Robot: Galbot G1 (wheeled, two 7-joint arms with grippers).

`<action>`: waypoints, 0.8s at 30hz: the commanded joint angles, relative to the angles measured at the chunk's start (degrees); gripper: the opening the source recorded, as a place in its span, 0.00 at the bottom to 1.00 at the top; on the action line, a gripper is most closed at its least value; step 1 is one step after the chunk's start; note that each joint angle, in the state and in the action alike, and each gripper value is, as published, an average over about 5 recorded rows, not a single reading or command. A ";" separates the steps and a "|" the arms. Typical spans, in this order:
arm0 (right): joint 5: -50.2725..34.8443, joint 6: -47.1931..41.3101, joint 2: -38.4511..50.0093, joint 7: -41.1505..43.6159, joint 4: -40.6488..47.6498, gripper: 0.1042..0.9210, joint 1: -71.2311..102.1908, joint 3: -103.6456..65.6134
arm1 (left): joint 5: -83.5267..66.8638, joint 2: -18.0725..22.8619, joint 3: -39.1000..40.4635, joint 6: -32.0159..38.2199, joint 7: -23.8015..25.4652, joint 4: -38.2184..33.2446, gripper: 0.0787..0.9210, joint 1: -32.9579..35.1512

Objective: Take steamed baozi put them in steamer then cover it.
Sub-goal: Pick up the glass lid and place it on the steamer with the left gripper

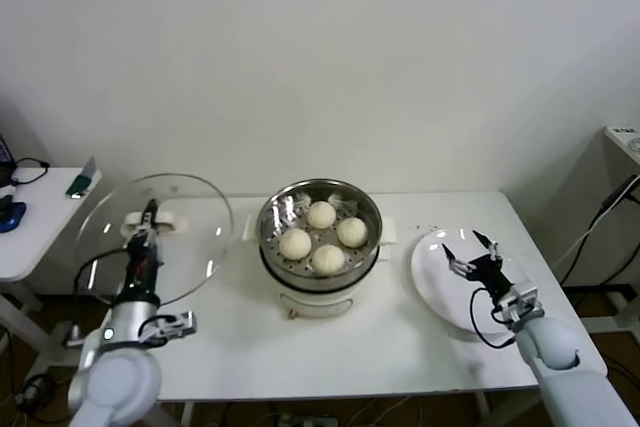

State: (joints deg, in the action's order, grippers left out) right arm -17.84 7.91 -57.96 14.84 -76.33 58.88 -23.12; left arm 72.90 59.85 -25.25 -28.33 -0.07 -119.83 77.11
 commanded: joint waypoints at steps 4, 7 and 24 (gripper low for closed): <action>0.99 0.50 -1.51 0.23 2.36 0.88 -2.63 1.35 | 6.39 -0.90 30.63 -16.65 17.32 1.34 0.08 -23.49; 1.42 0.75 -1.69 0.22 2.53 0.88 -2.36 0.84 | 9.27 3.47 33.09 -16.67 19.57 4.42 0.08 -27.28; 1.61 1.63 -1.16 0.72 2.83 0.88 -0.55 -2.67 | 17.35 24.92 36.64 -16.67 18.42 22.48 0.08 -31.76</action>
State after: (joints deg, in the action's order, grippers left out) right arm -16.36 9.31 -59.06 15.36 -73.92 58.20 -24.65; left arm 86.21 72.26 6.34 -42.23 17.15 -107.94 50.38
